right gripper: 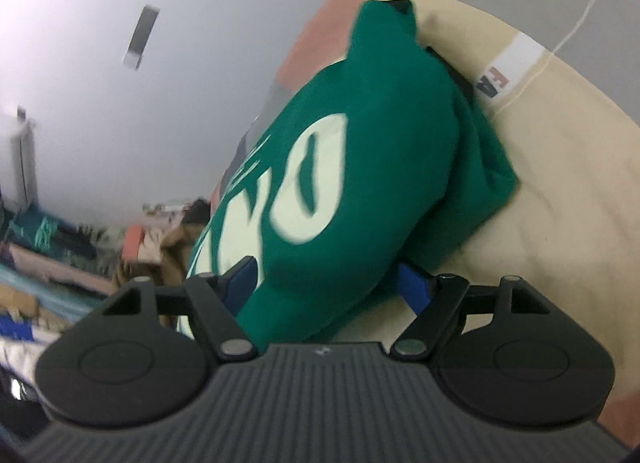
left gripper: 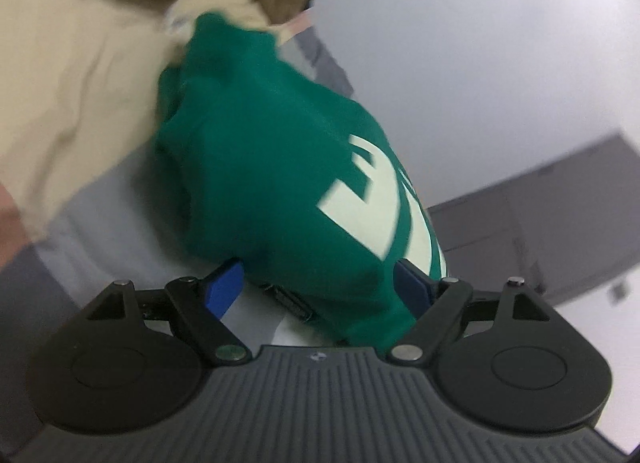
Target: Fold large clothes
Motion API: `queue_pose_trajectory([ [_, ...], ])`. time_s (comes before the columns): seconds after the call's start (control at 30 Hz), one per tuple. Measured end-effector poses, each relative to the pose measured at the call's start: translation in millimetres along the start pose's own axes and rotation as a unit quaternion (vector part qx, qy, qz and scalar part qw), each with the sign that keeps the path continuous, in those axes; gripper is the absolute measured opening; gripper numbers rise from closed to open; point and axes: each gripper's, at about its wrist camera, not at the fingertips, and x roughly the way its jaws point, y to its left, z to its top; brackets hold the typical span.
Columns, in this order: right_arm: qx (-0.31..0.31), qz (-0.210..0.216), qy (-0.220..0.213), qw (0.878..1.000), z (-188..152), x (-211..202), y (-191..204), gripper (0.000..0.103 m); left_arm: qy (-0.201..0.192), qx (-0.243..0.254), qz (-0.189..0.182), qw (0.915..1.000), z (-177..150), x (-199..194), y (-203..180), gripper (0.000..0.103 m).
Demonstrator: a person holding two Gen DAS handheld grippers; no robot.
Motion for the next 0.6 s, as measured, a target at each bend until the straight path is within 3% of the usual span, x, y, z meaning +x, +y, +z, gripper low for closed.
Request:
queue_pose_trajectory([
  [0.1,0.039,0.015,-0.013,0.999,9,13,-13,0.077,-0.003,-0.067,-0.041,0.9969,9,8,18,0.084],
  [0.17,0.027,0.004,-0.015,1.000,16,22,-11,0.077,-0.009,-0.077,-0.052,0.9956,12,10,21,0.083],
  [0.23,0.012,0.004,-0.022,1.000,18,26,-9,0.071,-0.020,-0.082,-0.063,0.9944,13,9,20,0.080],
  [0.27,0.000,0.005,-0.024,1.000,20,24,-6,0.062,-0.023,-0.079,-0.065,0.9945,14,9,18,0.076],
  [0.4,-0.058,0.008,-0.028,0.998,20,19,12,0.032,-0.037,-0.044,-0.053,0.9970,22,5,6,0.032],
  [0.43,-0.071,0.011,-0.030,0.997,20,17,18,0.030,-0.046,-0.032,-0.057,0.9968,30,1,3,0.024],
  [0.5,-0.109,0.020,-0.039,0.993,17,13,32,0.023,-0.066,-0.009,-0.060,0.9959,36,-3,-3,0.019],
  [0.6,-0.155,0.034,-0.049,0.986,8,4,47,0.021,-0.094,0.027,-0.056,0.9937,44,-10,-13,0.017],
])
